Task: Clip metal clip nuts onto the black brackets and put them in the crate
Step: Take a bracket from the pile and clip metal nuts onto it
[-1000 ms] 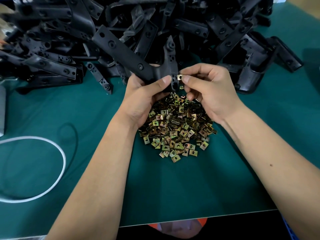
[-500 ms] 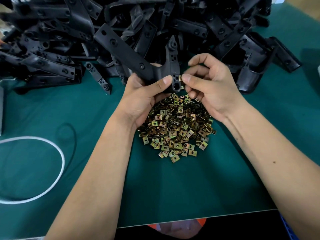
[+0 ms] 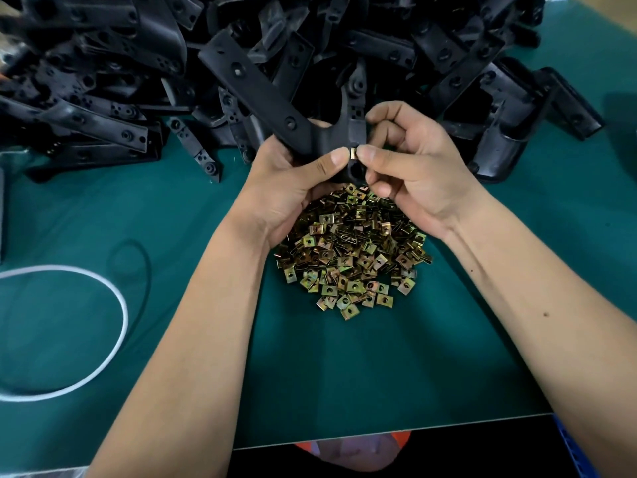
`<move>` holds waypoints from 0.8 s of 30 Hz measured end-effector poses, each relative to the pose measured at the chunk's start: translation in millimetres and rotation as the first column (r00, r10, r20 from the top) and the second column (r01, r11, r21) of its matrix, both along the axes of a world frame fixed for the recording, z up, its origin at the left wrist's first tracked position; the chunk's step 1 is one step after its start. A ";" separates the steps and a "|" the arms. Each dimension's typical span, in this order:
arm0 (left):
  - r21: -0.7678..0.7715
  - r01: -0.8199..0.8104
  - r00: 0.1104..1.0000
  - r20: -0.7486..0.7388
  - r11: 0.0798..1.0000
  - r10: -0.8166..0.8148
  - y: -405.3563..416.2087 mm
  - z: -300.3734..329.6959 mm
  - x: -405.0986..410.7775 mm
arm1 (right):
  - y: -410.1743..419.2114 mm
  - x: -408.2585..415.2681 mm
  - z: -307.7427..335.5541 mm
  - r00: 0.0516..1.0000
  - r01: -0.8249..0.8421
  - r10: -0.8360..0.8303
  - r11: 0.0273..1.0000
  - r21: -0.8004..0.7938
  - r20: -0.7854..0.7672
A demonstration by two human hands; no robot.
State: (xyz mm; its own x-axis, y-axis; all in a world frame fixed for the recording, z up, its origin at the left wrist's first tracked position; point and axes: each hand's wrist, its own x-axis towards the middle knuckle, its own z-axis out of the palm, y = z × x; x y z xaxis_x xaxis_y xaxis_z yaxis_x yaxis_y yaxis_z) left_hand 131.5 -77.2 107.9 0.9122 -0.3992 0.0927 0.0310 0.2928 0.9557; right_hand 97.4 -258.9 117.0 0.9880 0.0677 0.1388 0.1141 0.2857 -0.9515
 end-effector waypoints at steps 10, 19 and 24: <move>0.012 -0.254 0.966 -0.038 0.967 0.255 -0.6 0.6 2.9 | -6.0 12.8 -11.6 0.939 0.340 -0.232 0.740 -0.581 0.253; -0.145 -0.182 0.973 -0.167 0.973 0.158 1.2 -2.5 5.2 | -2.1 17.1 -21.9 0.966 0.259 -0.040 0.261 -0.930 0.257; -0.134 -0.134 0.984 -0.135 0.982 0.116 -2.1 -3.4 5.2 | -1.9 11.8 -18.6 0.968 0.234 0.006 0.321 -0.918 0.249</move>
